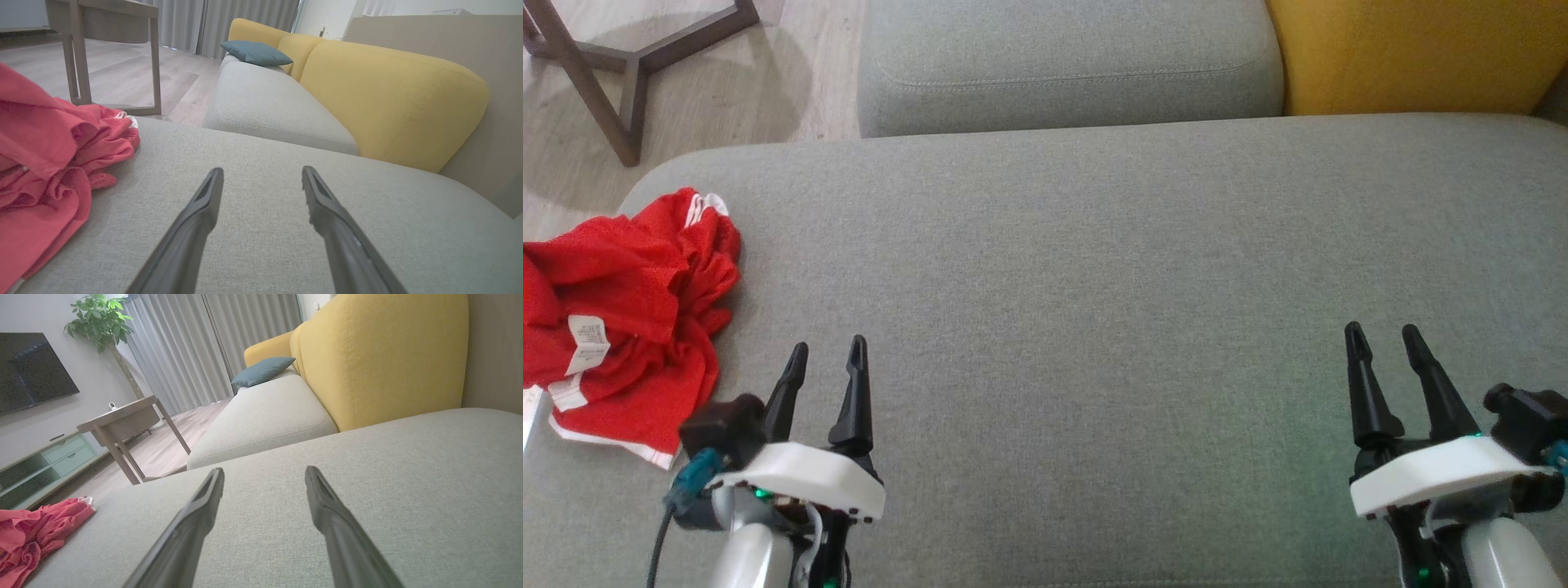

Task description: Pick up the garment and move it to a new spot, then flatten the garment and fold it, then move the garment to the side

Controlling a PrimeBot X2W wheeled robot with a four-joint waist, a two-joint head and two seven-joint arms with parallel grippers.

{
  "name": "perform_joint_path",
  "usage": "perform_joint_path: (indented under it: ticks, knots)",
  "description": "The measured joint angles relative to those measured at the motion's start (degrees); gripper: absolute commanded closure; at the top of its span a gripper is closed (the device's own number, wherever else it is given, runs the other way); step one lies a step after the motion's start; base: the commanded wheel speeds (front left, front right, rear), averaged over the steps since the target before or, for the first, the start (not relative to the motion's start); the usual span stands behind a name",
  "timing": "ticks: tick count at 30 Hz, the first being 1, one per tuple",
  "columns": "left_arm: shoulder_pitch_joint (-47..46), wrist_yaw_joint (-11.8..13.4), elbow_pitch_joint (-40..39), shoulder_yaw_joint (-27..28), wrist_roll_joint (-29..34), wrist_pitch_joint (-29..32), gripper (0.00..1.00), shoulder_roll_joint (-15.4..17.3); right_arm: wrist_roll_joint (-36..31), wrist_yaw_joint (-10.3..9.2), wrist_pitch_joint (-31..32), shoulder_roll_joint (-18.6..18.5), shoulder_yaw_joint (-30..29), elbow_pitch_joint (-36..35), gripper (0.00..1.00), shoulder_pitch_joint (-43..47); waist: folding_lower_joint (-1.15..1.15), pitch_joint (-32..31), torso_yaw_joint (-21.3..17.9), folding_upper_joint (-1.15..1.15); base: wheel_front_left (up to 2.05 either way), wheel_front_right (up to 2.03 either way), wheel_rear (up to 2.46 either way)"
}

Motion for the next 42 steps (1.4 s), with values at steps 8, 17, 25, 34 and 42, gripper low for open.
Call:
perform_joint_path:
  ticks: [8, 17, 25, 34, 42]
  knots:
    - [0.0, 0.6, 0.4, -0.8, 5.7, -1.4, 0.00, 0.0, -5.1, 0.00, -0.5, 0.0, 0.3, -0.2, 0.00, 1.2, 0.00, -0.1, 0.2, 0.00, 0.00, 0.00, 0.00]
    - [0.0, 1.8, 0.7, -2.1, 12.2, -3.2, 0.00, 0.0, -11.3, 0.00, -1.5, 0.1, 0.3, -0.7, 0.00, 1.3, 0.00, -0.2, 0.5, 0.00, 0.00, 0.00, 0.00]
    - [0.0, 2.0, 2.6, -2.5, 14.8, -3.9, 0.00, 0.0, -14.4, 0.00, -1.7, 0.7, -0.2, -1.1, 0.00, 1.6, 0.00, -0.2, 0.9, 0.00, 0.00, 0.00, 0.00]
    - [0.0, 2.1, 3.3, -2.4, 14.6, -3.9, 0.00, -0.1, -14.1, 0.00, -1.7, 1.7, -1.7, -0.8, 0.00, 2.3, 0.00, -0.1, 1.1, 0.00, 0.00, 0.00, 0.00]
    - [0.0, 2.6, 3.3, -2.4, 14.7, -3.9, 0.00, -0.1, -14.2, 0.00, -1.7, 1.9, -1.8, -0.7, 0.00, 2.3, 0.00, 0.0, 1.2, 0.00, 0.00, 0.00, 0.00]
